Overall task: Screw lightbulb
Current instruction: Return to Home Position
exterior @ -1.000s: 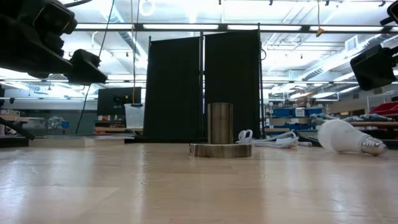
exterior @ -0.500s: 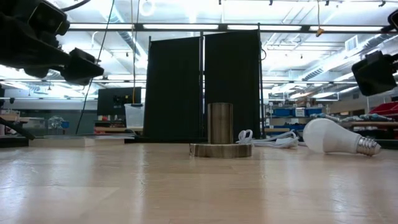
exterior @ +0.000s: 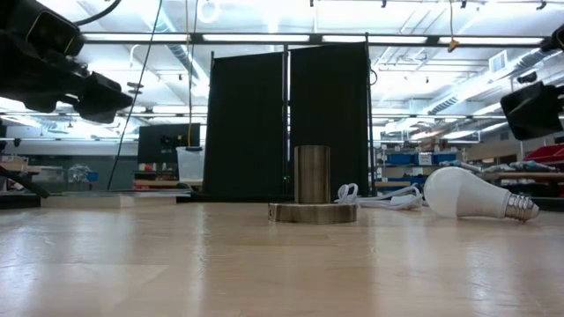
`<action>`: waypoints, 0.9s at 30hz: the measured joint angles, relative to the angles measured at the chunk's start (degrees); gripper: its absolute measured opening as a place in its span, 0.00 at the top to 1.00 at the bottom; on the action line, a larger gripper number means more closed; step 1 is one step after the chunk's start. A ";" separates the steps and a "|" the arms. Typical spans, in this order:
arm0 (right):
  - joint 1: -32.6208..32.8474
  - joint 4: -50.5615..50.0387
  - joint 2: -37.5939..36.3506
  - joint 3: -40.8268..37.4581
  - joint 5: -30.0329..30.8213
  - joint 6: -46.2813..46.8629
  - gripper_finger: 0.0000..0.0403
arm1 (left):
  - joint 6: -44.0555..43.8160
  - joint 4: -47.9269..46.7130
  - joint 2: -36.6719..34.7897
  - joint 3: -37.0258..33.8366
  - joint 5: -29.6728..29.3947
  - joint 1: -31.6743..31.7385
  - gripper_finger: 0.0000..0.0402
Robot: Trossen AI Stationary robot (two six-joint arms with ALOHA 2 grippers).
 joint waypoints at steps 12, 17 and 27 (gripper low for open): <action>-3.24 -0.37 -7.80 0.00 -0.60 0.27 0.23 | -0.02 -8.15 -19.04 0.00 0.24 5.74 0.24; -9.36 -0.42 -12.22 0.00 -0.60 0.27 0.23 | 0.00 -8.23 -20.70 0.00 0.26 8.94 0.24; -23.86 -0.21 -21.22 0.00 -0.60 0.27 0.23 | 0.00 -8.39 -20.73 0.00 0.33 18.76 0.24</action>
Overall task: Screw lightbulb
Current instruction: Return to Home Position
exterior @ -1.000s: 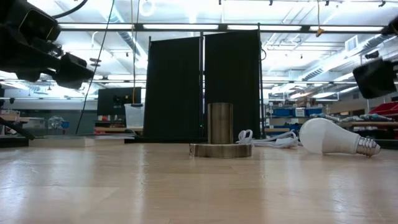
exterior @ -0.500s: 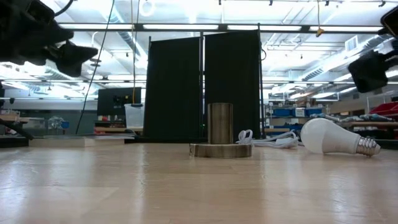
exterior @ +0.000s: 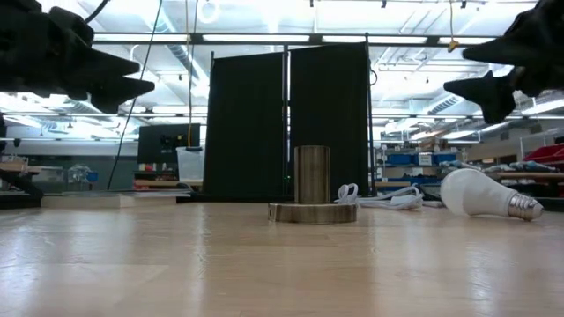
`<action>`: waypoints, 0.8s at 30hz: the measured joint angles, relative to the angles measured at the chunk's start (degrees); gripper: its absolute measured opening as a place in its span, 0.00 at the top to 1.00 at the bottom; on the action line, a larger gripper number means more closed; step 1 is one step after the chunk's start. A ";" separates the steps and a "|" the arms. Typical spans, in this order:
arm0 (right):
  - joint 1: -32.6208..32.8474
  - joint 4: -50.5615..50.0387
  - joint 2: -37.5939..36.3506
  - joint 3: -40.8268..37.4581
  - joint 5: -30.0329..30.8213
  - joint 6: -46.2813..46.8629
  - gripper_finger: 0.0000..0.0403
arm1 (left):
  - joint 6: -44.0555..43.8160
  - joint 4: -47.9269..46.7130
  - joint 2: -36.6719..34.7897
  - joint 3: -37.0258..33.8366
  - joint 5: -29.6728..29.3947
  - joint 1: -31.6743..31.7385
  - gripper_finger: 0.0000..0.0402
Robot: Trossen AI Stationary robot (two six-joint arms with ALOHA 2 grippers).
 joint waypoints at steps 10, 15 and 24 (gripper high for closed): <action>-12.79 0.99 -3.01 -0.02 0.00 0.00 0.23 | -0.01 0.29 -0.02 -0.04 -0.01 10.61 0.24; -19.14 0.87 -3.01 -0.02 0.00 0.00 0.23 | -0.01 0.58 -0.02 -0.04 -0.14 15.29 0.24; -22.33 0.05 -2.99 -0.02 0.02 0.00 0.23 | -0.01 0.43 -0.02 -0.04 -0.14 16.74 0.24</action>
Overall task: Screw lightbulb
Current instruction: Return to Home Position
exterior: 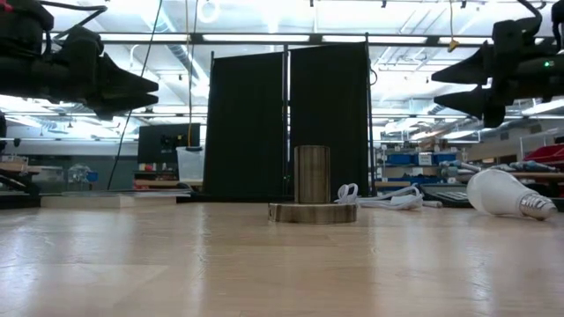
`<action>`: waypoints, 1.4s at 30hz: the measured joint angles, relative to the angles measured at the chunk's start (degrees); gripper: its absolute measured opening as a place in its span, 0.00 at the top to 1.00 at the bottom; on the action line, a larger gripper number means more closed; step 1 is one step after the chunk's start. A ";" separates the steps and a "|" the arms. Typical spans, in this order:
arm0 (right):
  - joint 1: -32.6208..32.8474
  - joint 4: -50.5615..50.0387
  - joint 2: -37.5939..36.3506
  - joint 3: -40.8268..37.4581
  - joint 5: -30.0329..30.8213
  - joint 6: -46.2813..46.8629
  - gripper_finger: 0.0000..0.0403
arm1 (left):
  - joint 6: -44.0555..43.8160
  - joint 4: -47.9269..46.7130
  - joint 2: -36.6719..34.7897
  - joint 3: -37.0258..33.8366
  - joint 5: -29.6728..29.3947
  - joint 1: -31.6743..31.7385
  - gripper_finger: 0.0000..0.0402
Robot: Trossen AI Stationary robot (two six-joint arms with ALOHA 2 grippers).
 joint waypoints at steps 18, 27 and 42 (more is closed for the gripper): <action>0.92 0.13 0.07 0.00 -0.01 0.00 0.23 | 0.01 0.81 0.00 -0.02 0.03 -0.02 0.24; 0.92 0.13 0.07 0.00 -0.02 0.00 0.23 | 0.01 0.81 0.00 -0.02 0.04 -0.02 0.24; 0.92 0.13 0.07 0.00 -0.02 0.00 0.23 | 0.00 0.88 0.00 -0.02 0.05 -0.02 0.24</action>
